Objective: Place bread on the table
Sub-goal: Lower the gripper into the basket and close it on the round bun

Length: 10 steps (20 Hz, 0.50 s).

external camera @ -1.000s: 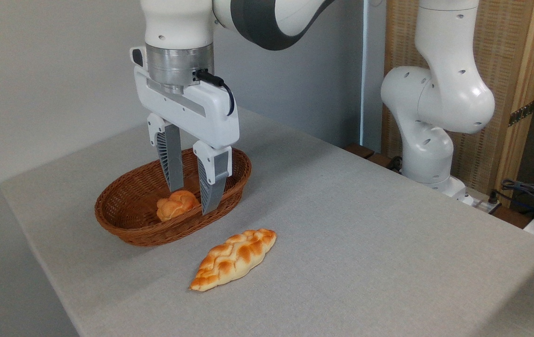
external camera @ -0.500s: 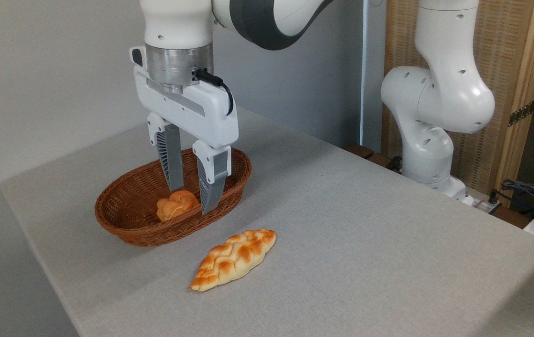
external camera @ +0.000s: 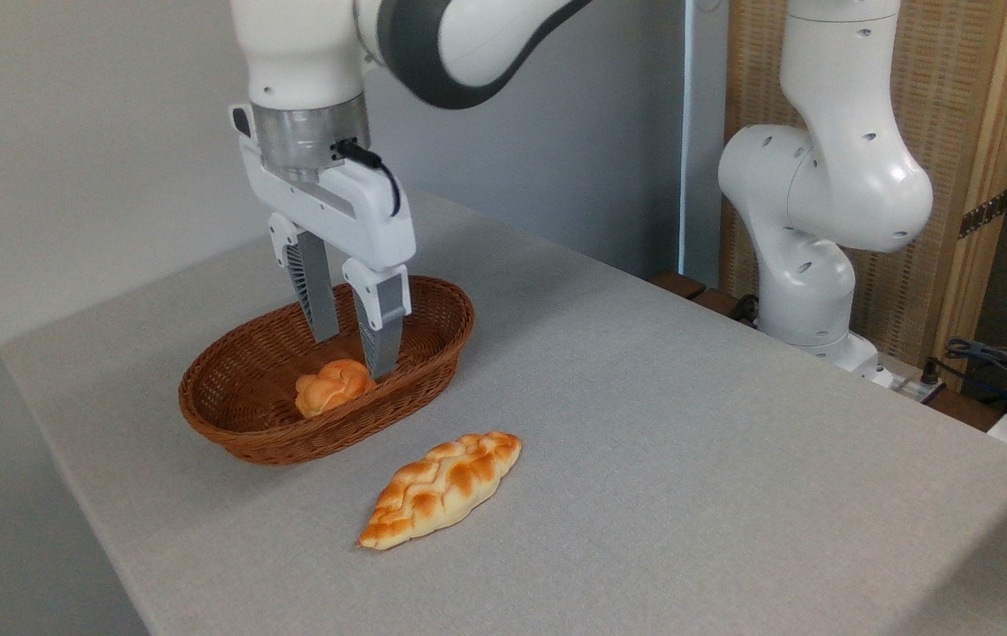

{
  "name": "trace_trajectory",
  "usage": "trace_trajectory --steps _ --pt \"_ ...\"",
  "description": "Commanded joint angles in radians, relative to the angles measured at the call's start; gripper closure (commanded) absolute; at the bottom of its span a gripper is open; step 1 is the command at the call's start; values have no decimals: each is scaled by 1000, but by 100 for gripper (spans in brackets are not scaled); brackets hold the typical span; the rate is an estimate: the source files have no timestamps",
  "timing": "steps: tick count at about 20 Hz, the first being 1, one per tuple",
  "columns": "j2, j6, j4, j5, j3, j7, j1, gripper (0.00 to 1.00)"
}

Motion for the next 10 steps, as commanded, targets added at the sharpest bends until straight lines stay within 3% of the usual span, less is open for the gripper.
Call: trace_trajectory --steps 1,6,10 --pt "14 -16 -8 -3 -44 -58 -9 0" --pt "69 8 -5 3 -133 -155 -12 0" --pt "101 27 -7 5 -136 -155 -16 0"
